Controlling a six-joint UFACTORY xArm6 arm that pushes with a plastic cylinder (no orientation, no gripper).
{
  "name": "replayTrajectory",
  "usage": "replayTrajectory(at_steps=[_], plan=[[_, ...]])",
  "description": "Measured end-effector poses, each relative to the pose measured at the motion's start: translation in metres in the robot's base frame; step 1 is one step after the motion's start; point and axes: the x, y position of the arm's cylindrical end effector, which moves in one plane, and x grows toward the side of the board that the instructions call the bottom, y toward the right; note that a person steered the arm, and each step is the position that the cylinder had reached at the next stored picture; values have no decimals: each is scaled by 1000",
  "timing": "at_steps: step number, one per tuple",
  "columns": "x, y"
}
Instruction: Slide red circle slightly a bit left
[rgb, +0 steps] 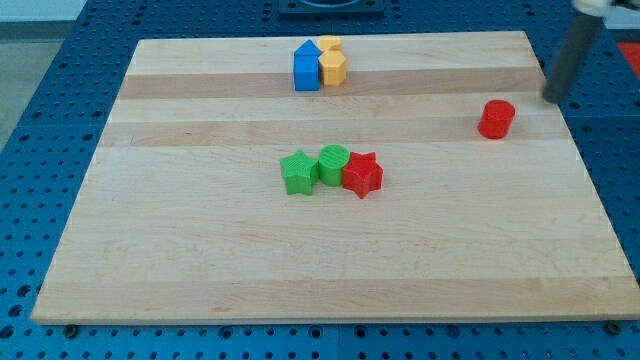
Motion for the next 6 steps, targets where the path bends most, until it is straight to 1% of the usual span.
replayTrajectory(at_steps=[1, 2, 6], plan=[[12, 1], [18, -10], [23, -117]])
